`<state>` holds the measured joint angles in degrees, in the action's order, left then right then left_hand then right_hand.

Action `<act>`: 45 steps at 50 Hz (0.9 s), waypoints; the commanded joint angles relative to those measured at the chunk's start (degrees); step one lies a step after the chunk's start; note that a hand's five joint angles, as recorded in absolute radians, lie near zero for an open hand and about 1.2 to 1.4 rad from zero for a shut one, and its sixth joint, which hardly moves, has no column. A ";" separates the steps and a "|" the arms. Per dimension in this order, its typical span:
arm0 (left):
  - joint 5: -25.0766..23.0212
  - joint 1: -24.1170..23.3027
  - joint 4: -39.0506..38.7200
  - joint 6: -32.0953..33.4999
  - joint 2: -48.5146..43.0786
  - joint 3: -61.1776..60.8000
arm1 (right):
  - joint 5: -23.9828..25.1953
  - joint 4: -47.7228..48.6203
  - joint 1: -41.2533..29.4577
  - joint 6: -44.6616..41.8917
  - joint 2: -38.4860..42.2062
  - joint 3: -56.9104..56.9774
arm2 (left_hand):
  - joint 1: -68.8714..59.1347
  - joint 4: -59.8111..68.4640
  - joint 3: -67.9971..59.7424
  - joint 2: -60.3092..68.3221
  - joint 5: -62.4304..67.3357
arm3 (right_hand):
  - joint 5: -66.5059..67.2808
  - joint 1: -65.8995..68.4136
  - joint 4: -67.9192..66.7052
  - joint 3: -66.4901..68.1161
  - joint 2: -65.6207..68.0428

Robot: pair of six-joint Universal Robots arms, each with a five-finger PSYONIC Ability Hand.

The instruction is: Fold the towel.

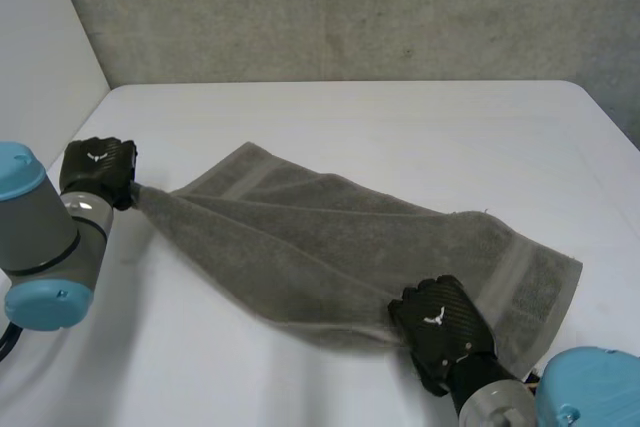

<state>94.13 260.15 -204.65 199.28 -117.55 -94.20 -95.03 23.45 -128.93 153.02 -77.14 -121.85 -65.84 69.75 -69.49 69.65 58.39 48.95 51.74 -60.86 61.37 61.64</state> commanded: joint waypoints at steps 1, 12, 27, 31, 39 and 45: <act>0.09 -0.09 1.01 0.05 1.01 -1.34 | 0.54 -0.59 6.04 0.09 -6.16 0.90 | -14.16 10.25 -10.51 10.35 11.61 | 21.05 28.26 -19.14 18.63 18.36; 0.09 -1.66 16.00 0.05 10.48 -5.64 | 6.42 -12.86 18.08 -3.42 -15.92 7.22 | -14.16 10.25 -10.51 10.35 11.61 | 21.05 28.26 -19.14 18.63 18.36; -0.53 -9.57 37.05 0.14 16.14 -9.34 | 19.97 -36.37 32.34 -12.12 -9.99 16.89 | -14.16 10.25 -10.51 10.35 11.61 | 21.05 28.26 -19.14 18.63 18.36; -0.09 -10.63 34.23 0.23 10.77 -5.38 | 19.88 -36.10 32.08 -13.54 -4.95 20.42 | -14.16 10.25 -10.51 10.35 11.61 | 21.05 28.26 -19.14 18.63 18.36; 2.20 -11.16 27.47 0.49 1.19 17.38 | 18.22 -24.01 31.99 -14.07 3.48 39.36 | -14.16 10.25 -10.51 10.35 11.61 | 21.05 28.26 -19.14 18.63 18.36; 4.40 -11.34 18.41 -0.04 -3.03 44.10 | 13.91 -2.59 30.06 -10.65 4.46 52.57 | -14.16 10.25 -10.51 10.35 11.61 | 21.05 28.26 -19.14 18.63 18.36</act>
<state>97.04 248.87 -178.91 199.71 -117.59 -70.86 -77.71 2.28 -97.12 139.19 -73.54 -80.55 -65.84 69.76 -69.65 69.73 58.39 56.11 53.43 -68.21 67.71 66.87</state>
